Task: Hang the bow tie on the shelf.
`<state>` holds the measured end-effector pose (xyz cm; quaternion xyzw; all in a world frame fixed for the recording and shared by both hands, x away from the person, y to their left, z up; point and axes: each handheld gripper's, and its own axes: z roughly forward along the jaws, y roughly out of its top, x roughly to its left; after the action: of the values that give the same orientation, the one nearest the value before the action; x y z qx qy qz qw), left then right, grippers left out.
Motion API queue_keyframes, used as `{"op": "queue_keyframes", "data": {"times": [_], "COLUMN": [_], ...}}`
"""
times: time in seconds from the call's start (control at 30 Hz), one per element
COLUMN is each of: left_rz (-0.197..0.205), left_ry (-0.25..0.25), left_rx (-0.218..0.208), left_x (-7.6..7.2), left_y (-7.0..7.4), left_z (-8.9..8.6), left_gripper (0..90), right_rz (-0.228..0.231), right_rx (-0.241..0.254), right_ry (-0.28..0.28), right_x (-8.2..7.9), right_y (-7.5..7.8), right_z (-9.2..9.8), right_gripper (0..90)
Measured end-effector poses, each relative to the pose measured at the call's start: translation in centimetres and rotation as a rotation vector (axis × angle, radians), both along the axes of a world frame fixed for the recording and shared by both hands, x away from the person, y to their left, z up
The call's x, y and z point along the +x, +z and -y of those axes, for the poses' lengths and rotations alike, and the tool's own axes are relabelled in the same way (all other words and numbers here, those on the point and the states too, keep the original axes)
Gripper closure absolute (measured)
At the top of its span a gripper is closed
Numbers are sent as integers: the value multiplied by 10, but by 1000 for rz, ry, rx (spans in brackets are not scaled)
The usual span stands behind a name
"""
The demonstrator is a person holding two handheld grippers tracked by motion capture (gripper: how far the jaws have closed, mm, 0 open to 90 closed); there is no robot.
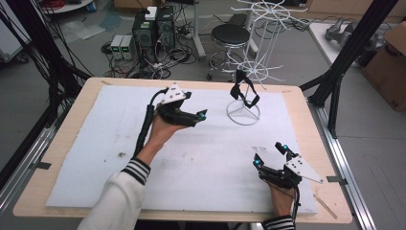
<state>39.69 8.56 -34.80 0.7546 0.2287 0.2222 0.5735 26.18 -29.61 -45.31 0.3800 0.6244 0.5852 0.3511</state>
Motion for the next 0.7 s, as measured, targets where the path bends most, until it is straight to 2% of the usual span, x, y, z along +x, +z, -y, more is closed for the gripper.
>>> {"op": "queue_keyframes", "data": {"times": [0.3,0.4,0.43,0.47,0.5,0.6,0.7], "left_rz": [82,104,126,129,129,148,175], "left_ry": [24,64,81,84,84,121,166], "left_rx": [-16,-47,-86,-106,-106,-132,-161], "left_x": [-48,-65,-74,-79,-79,-91,-102], "left_y": [-12,-26,-39,-46,-46,-63,-73], "left_z": [-71,-102,-121,-130,-130,-153,-171], "left_gripper": [122,123,123,123,123,123,124], "right_rz": [-2,0,3,5,5,5,10], "right_rx": [1,-2,-4,-3,-3,-9,-13], "right_ry": [-7,-10,-13,-15,-15,-17,-18], "right_x": [0,0,0,0,0,0,0], "right_y": [0,0,0,0,0,0,0], "right_z": [0,0,-1,-1,-1,-1,-1], "right_gripper": [103,103,103,102,102,102,103]}}
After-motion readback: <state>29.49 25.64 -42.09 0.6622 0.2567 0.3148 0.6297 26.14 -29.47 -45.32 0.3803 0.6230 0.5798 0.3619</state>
